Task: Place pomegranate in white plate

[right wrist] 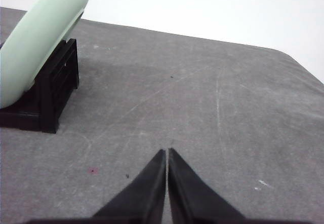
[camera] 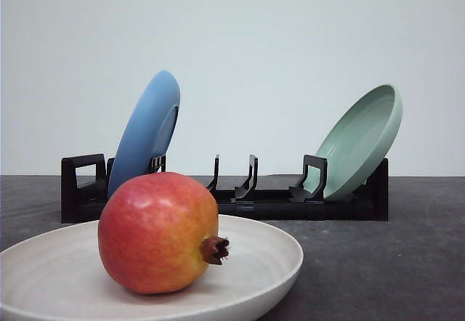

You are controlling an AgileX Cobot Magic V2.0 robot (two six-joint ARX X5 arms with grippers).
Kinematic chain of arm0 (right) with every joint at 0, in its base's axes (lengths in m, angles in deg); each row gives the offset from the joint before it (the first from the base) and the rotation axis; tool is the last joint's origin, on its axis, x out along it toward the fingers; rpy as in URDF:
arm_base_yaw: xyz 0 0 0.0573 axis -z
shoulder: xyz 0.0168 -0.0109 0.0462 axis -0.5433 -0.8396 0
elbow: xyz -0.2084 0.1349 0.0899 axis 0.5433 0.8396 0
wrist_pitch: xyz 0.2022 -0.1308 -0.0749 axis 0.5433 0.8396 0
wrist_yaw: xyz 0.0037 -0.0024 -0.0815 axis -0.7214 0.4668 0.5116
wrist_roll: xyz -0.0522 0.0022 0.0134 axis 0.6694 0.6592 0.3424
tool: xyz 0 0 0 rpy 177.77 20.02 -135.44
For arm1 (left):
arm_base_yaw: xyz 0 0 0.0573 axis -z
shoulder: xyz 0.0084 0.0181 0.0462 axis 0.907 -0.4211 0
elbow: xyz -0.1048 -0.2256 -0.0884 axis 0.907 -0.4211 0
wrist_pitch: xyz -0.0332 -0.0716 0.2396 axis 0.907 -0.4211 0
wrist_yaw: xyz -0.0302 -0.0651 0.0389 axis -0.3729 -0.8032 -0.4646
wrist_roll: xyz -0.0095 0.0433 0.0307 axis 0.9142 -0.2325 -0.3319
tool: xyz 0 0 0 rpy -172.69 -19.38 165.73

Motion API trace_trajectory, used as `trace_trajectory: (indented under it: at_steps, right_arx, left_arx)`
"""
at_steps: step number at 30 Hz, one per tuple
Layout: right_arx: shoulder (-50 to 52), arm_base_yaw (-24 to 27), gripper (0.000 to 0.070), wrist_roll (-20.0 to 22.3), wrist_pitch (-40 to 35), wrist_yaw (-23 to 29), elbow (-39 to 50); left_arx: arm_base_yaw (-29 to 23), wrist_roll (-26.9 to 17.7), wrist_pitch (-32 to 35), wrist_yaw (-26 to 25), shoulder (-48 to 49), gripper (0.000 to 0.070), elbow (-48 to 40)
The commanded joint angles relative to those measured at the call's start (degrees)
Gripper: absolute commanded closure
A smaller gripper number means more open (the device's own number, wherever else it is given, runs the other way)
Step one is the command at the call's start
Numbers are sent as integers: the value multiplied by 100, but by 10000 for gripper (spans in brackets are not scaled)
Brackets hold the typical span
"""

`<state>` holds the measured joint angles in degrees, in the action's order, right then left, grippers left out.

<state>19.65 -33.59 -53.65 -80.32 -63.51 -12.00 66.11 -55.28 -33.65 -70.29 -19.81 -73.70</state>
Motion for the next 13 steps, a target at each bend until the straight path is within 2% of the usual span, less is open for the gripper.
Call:
trace_trajectory:
  at_steps: [1, 13]
  right_arx:
    - [4, 7, 700, -57, -37, 2, 15]
    - [4, 7, 700, -57, -37, 2, 15]
  left_arx:
    - [-2, 20, -31, -27, 9, 700, -52]
    - [-2, 20, -29, -27, 9, 700, -52]
